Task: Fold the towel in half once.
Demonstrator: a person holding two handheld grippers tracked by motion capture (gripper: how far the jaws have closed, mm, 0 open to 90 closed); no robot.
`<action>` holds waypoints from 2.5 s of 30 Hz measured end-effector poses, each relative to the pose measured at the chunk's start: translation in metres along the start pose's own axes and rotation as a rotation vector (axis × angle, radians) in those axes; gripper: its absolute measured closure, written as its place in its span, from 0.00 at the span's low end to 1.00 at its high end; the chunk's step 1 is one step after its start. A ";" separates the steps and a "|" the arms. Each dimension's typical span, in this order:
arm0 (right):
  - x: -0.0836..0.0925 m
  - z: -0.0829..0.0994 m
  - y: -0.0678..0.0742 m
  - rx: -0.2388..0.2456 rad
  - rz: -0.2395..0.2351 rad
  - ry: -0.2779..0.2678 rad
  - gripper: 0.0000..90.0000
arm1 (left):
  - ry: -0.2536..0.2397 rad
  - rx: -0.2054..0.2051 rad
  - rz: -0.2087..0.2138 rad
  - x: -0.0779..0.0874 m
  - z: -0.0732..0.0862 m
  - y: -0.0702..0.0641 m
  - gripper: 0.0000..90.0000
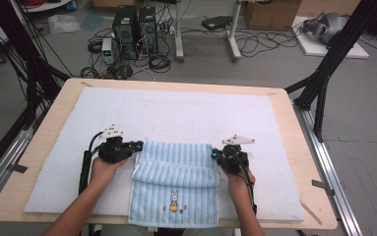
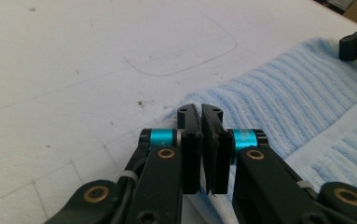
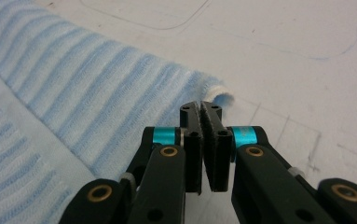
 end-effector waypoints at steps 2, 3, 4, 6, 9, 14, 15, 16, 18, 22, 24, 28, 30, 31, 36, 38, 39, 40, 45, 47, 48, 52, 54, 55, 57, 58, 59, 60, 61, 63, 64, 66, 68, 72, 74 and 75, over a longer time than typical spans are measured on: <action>-0.004 0.000 0.002 0.007 0.008 0.017 0.96 | 0.032 0.018 -0.030 -0.001 0.002 0.001 0.84; -0.006 0.001 0.002 0.016 0.022 0.033 0.92 | 0.047 0.029 -0.049 -0.001 0.002 0.003 0.74; -0.006 0.001 0.003 0.019 0.042 0.039 0.85 | 0.052 0.044 -0.068 0.000 0.003 0.004 0.63; -0.004 0.002 0.001 0.003 0.046 0.029 0.75 | 0.048 0.046 -0.076 0.003 0.003 0.006 0.55; -0.005 0.003 -0.004 -0.045 0.022 0.026 0.59 | 0.074 0.056 -0.022 0.000 0.004 0.003 0.51; -0.012 0.006 0.002 0.005 0.037 0.051 0.56 | 0.110 -0.010 -0.042 -0.006 0.004 -0.008 0.54; -0.012 0.006 0.002 0.010 0.029 0.050 0.61 | 0.114 -0.040 -0.056 -0.006 0.004 -0.009 0.60; -0.011 0.007 0.003 0.013 0.026 0.051 0.68 | 0.115 -0.077 -0.060 -0.006 0.005 -0.010 0.69; -0.011 0.008 0.005 0.000 0.004 0.050 0.78 | 0.109 -0.098 -0.026 -0.006 0.005 -0.012 0.93; -0.012 0.007 0.004 -0.040 -0.059 0.071 0.95 | 0.091 -0.045 -0.008 -0.008 0.004 -0.006 0.96; -0.012 0.005 0.004 -0.034 -0.053 0.065 0.95 | 0.067 -0.016 -0.008 -0.009 0.001 -0.002 0.96; -0.014 0.000 0.003 -0.019 -0.039 0.037 0.95 | 0.045 0.011 -0.012 -0.016 -0.005 0.007 0.96; -0.016 -0.005 0.000 -0.022 -0.029 0.019 0.95 | 0.033 0.017 -0.014 -0.019 -0.010 0.013 0.96; -0.017 -0.007 -0.001 -0.018 -0.026 0.009 0.95 | 0.020 0.007 -0.014 -0.021 -0.014 0.016 0.96; -0.028 -0.027 -0.007 -0.005 0.010 -0.022 0.95 | -0.033 0.018 -0.024 -0.032 -0.030 0.033 0.96; -0.032 -0.035 -0.010 -0.002 0.015 -0.041 0.95 | -0.043 0.025 -0.028 -0.037 -0.033 0.038 0.96; -0.035 -0.040 -0.012 -0.008 0.021 -0.038 0.95 | -0.042 0.023 -0.033 -0.039 -0.034 0.039 0.96; -0.037 -0.043 -0.014 -0.004 0.023 -0.043 0.95 | -0.036 0.018 -0.035 -0.042 -0.036 0.042 0.96; -0.047 -0.058 -0.020 -0.018 0.043 -0.047 0.95 | -0.050 0.030 -0.049 -0.050 -0.037 0.051 0.96; -0.051 -0.062 -0.021 -0.025 0.048 -0.048 0.95 | -0.051 0.042 -0.055 -0.052 -0.037 0.054 0.96; -0.053 -0.063 -0.021 -0.014 0.056 -0.049 0.95 | -0.041 0.040 -0.058 -0.054 -0.039 0.055 0.96; -0.060 -0.063 -0.023 -0.025 0.076 -0.042 0.95 | -0.045 0.031 -0.062 -0.059 -0.043 0.058 0.96; -0.062 -0.063 -0.026 -0.032 0.076 -0.046 0.95 | -0.057 0.030 -0.062 -0.060 -0.043 0.059 0.96; -0.063 -0.064 -0.026 -0.038 0.073 -0.045 0.95 | -0.052 0.035 -0.062 -0.062 -0.041 0.060 0.96; -0.065 -0.065 -0.027 -0.033 0.075 -0.046 0.95 | -0.029 0.037 -0.061 -0.064 -0.038 0.062 0.96; -0.066 -0.065 -0.026 -0.034 0.075 -0.044 0.95 | -0.028 0.046 -0.060 -0.064 -0.037 0.062 0.95; -0.067 -0.065 -0.026 -0.024 0.077 -0.046 0.95 | -0.026 0.048 -0.067 -0.064 -0.038 0.062 0.93; -0.068 -0.065 -0.026 -0.029 0.080 -0.044 0.94 | -0.030 0.062 -0.075 -0.063 -0.038 0.063 0.86; -0.068 -0.065 -0.026 -0.027 0.080 -0.042 0.93 | -0.033 0.103 -0.079 -0.062 -0.038 0.063 0.76; -0.070 -0.063 -0.028 -0.037 0.071 -0.027 0.87 | -0.034 0.115 -0.070 -0.059 -0.040 0.063 0.66; -0.069 -0.063 -0.028 -0.038 0.066 -0.027 0.83 | -0.030 0.093 -0.070 -0.057 -0.041 0.062 0.64; -0.066 -0.064 -0.029 -0.054 0.053 -0.029 0.77 | -0.041 0.095 -0.057 -0.054 -0.043 0.060 0.60; -0.062 -0.064 -0.029 -0.061 0.039 -0.040 0.73 | -0.041 0.079 -0.031 -0.050 -0.045 0.058 0.59; -0.049 -0.065 -0.029 -0.060 0.022 -0.067 0.67 | -0.012 0.049 0.015 -0.050 -0.046 0.050 0.58; -0.042 -0.064 -0.031 -0.063 0.012 -0.076 0.65 | 0.014 0.034 0.032 -0.051 -0.046 0.046 0.57; -0.039 -0.063 -0.032 -0.062 0.001 -0.074 0.64 | 0.027 0.022 0.040 -0.051 -0.046 0.043 0.56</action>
Point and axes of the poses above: each handheld gripper's, and its own axes: x roughly backward along the jaws, z roughly out of its underside, y roughly to its left, the point moved 1 cm from there along -x, roughly forward along the jaws, and after that the axes turned 10 degrees about -x, right-handed, at the moved point
